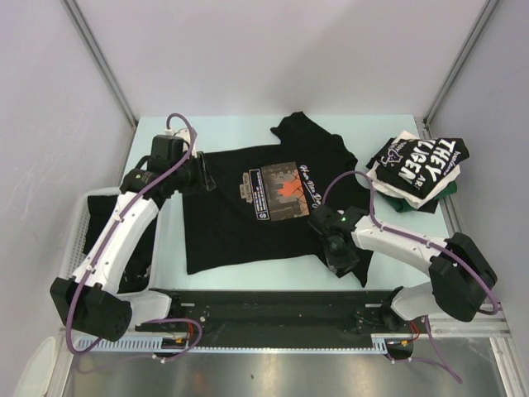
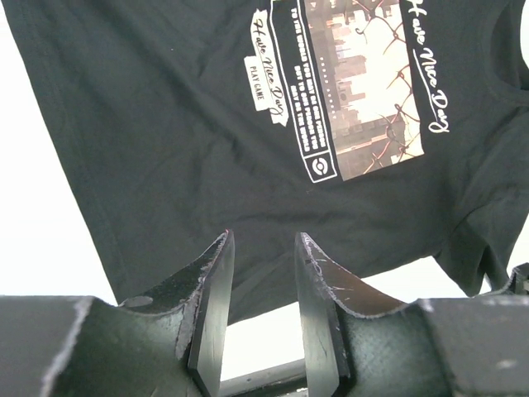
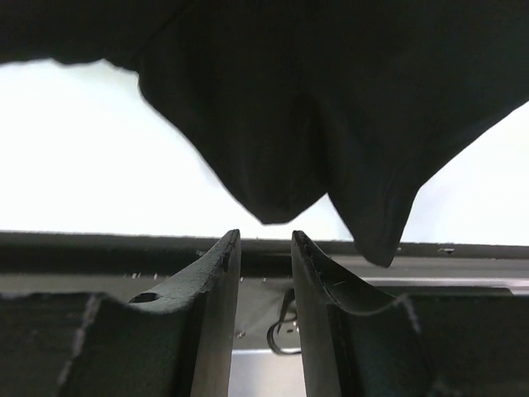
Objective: Fold and stack the t-shirts
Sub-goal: Grap the side of the flattened tshirt closest away from the robot with both arms
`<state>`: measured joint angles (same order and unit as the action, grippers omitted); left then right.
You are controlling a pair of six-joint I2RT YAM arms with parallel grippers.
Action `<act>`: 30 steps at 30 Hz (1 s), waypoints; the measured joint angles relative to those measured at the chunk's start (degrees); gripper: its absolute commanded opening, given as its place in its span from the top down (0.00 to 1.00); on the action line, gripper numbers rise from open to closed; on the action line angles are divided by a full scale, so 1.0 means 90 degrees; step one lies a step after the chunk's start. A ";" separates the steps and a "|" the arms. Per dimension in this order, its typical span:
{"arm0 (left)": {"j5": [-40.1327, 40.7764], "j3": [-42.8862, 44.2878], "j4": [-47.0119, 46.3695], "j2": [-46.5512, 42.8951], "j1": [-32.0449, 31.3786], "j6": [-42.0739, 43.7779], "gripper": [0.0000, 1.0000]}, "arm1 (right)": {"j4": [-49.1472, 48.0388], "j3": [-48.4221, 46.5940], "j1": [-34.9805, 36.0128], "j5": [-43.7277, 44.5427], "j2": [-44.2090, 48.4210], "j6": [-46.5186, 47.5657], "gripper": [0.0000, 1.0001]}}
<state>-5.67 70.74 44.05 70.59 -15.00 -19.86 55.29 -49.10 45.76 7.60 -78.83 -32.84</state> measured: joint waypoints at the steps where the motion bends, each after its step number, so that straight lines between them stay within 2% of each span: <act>1: 0.0012 0.0005 0.0019 -0.0017 0.0000 0.0007 0.59 | -0.0029 0.0002 0.0029 0.0061 -0.0066 -0.0029 0.65; 16: 0.0090 0.0056 0.0248 -0.0063 -0.0039 0.0051 0.58 | -0.0277 0.0002 0.0328 0.0801 -0.1095 -0.0607 0.67; 19: 0.0087 0.0107 0.0267 -0.0063 -0.0044 0.0051 0.58 | -0.0328 0.0002 0.0335 0.0794 -0.1195 -0.0673 0.75; 22: 0.0087 0.0121 0.0270 -0.0063 -0.0046 0.0053 0.58 | -0.0389 0.0002 0.0340 0.0746 -0.1207 -0.0692 0.97; 23: 0.0087 0.0121 0.0267 -0.0063 -0.0046 0.0053 0.57 | -0.0408 0.0002 0.0350 0.0729 -0.1219 -0.0678 1.00; 30: 0.0087 0.0121 0.0265 -0.0061 -0.0049 0.0068 0.57 | -0.0406 0.0002 0.0338 0.0566 -0.1178 -0.0542 1.00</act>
<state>-4.89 71.83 46.44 70.04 -15.44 -19.25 51.64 -49.08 48.80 12.69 -89.43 -37.71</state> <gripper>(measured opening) 0.427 0.012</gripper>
